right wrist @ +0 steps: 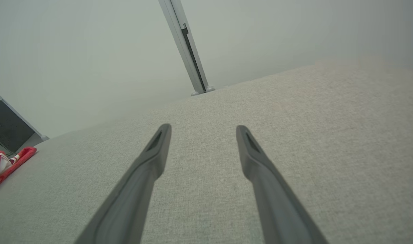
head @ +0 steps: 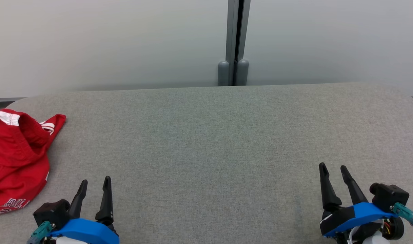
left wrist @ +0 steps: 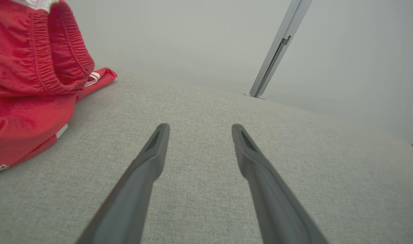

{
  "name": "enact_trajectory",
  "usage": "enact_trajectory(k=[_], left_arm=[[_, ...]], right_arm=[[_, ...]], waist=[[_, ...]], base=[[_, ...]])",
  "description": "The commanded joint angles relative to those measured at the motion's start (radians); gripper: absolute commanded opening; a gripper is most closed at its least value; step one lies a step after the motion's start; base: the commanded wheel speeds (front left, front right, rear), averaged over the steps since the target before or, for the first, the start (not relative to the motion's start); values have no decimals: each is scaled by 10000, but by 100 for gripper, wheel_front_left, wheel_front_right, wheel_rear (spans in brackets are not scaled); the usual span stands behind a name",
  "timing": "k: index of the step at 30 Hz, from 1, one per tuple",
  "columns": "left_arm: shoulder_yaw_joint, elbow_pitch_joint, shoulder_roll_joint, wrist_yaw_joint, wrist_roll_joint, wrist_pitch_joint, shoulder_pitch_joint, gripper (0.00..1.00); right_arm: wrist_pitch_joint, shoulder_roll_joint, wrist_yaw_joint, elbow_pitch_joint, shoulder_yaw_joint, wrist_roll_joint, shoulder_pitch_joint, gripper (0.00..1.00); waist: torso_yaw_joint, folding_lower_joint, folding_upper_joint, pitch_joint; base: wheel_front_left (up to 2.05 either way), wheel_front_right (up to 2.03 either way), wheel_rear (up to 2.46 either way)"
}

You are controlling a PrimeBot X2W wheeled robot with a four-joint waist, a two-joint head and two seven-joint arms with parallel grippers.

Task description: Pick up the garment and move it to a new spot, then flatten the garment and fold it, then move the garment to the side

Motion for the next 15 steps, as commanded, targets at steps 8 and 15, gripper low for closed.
enact_trajectory(k=[8, 15], left_arm=[[-145, 30, 136, -24, 1000, -285, 54, 100], [-102, 234, 114, -24, 1601, -441, 147, 100]], right_arm=[[-295, -93, 21, -5, 77, -1045, -44, 100], [-448, -99, 23, 177, -92, -1677, 57, 100]], waist=[[7, 0, 0, -65], [5, 0, 0, -129]], base=[[0, 0, 0], [0, 0, 0]])
